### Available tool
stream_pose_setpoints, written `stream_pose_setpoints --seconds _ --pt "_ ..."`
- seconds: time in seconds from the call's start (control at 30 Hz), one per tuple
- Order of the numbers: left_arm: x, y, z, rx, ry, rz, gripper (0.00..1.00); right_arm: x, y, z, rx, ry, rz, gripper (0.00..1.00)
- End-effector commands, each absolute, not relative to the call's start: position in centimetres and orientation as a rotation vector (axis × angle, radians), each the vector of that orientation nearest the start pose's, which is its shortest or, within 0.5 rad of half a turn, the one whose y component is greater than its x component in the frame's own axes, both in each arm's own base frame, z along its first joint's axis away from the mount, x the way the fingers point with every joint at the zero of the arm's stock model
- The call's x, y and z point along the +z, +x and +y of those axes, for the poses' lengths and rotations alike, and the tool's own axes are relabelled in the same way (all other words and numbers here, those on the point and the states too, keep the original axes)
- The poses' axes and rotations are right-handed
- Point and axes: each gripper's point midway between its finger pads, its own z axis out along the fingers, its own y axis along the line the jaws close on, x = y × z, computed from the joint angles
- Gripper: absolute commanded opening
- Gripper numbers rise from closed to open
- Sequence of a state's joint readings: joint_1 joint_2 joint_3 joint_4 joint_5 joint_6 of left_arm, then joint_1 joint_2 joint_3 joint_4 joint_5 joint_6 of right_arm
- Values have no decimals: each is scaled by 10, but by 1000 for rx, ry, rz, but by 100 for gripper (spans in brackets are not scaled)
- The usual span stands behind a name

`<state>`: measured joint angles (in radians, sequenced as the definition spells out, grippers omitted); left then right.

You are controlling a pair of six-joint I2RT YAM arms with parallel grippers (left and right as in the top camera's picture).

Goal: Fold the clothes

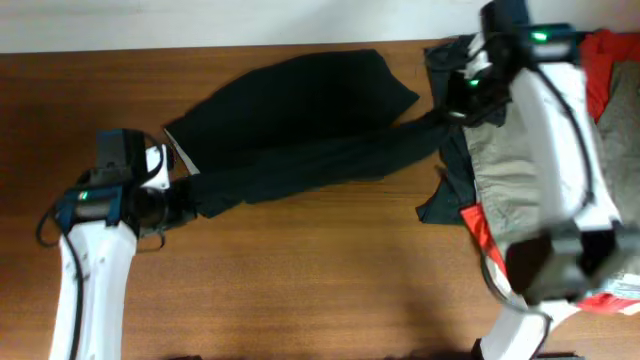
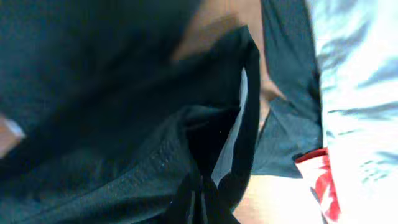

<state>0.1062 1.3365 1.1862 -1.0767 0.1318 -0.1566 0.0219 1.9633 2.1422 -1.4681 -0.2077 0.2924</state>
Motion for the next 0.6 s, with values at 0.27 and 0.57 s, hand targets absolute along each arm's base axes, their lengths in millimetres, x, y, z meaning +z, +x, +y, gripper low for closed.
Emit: stream_pose_setpoints --seconds 0.27,0.57 --pt "233 252 4 -263 -445 2557 0 313 436 57 251 134 2510 4" --pt "78 321 69 171 -1015 2796 0 128 564 143 283 -76 2582 4"
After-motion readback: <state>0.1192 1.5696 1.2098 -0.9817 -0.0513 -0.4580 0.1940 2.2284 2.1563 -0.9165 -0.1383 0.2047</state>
